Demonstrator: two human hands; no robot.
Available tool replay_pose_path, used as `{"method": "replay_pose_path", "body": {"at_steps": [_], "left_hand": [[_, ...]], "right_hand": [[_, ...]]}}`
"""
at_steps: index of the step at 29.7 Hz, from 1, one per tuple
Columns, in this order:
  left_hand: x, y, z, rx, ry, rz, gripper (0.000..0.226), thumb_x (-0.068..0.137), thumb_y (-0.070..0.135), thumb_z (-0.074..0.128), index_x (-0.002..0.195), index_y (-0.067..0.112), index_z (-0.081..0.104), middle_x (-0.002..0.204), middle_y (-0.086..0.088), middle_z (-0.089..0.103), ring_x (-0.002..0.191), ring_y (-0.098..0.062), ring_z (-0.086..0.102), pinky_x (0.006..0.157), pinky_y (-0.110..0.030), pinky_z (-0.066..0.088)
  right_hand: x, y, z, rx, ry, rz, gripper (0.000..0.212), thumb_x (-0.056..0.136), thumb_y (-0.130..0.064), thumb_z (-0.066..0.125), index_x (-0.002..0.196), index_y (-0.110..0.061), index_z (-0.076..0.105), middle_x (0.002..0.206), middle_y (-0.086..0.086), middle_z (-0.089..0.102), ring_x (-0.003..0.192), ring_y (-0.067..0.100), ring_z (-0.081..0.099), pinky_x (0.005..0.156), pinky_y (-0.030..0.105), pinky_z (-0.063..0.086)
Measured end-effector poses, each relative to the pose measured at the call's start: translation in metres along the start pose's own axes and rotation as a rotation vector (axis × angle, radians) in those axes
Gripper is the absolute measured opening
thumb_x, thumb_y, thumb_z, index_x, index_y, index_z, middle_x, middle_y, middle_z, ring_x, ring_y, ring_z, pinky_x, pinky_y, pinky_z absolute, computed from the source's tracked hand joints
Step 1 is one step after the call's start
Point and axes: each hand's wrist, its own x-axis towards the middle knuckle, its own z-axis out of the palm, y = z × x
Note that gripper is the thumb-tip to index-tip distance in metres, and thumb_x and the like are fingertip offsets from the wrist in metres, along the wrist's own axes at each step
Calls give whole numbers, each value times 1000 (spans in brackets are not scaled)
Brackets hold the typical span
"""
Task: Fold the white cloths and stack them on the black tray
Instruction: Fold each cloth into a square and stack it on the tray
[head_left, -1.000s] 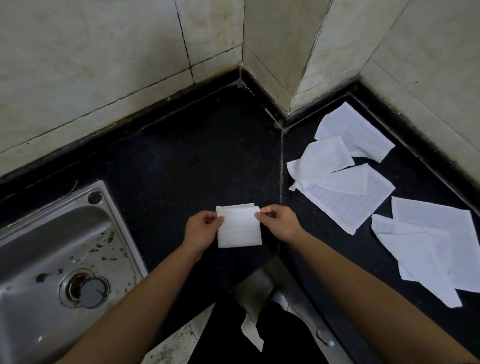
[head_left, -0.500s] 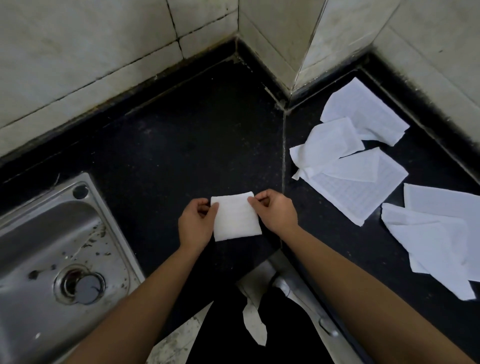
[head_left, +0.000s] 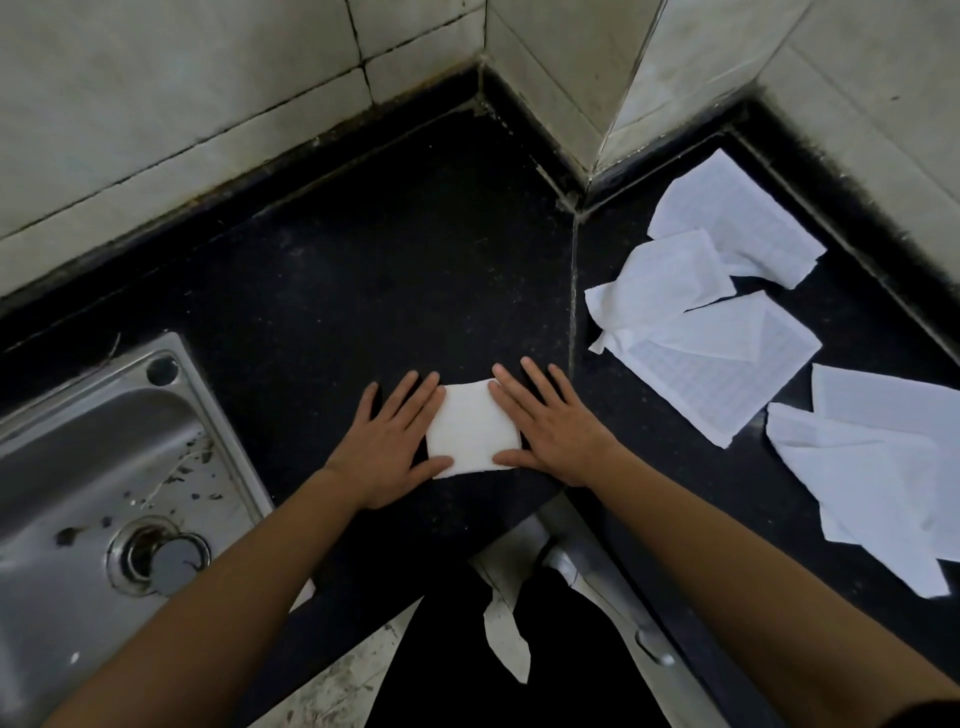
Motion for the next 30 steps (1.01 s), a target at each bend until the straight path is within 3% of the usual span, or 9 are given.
{"method": "replay_pose_path", "body": {"at_steps": [5,9,13,19,24,27,30], "left_hand": [[3,-1,7,-14,-20,9,88,92,74,13,154,19,-16,159,2,-30,146,-17,-27,119,-56,-7],[-2,3,-5,-12,-78,-17,90,89,76,15,152,22,-21,157,0,-34,145,-21,-28,120,-55,-2],[-22,9,-16,-90,139,-149,84,90,73,9,153,22,-11,160,-5,-27,148,-27,-19,119,-48,1],[-2,35,-44,-79,255,-130,77,94,61,17,155,14,19,164,-13,3,150,-33,13,115,-53,26],[34,75,-62,-112,184,-31,66,102,44,33,157,17,8,165,-8,4,151,-27,5,119,-50,20],[46,78,-63,103,62,132,70,99,18,40,156,23,0,164,-10,-3,151,-29,0,118,-50,19],[60,71,-69,307,-8,268,79,93,1,45,157,22,5,164,-8,-5,151,-29,-2,119,-50,18]], "right_hand": [[3,-2,5,48,-36,14,94,89,-77,10,157,-13,3,167,7,4,152,37,9,121,56,13],[-3,-7,-10,57,-130,87,96,79,-81,-3,154,-23,-18,165,10,-14,152,36,-7,122,56,8],[-39,-4,-22,249,-51,321,87,93,-72,20,159,-22,-4,164,11,-20,153,29,-10,124,48,4],[-112,22,-46,295,27,587,72,102,-55,29,159,-18,6,166,13,-6,153,30,1,124,45,10],[-152,17,-54,456,79,806,68,103,-51,37,158,-18,14,163,11,20,149,29,20,119,43,22],[-154,-4,-47,620,68,862,68,101,-46,43,157,-17,18,155,10,34,139,30,36,111,43,36],[-137,-28,-39,822,49,893,66,100,-40,49,156,-18,22,147,11,42,131,31,46,104,42,43]]}}
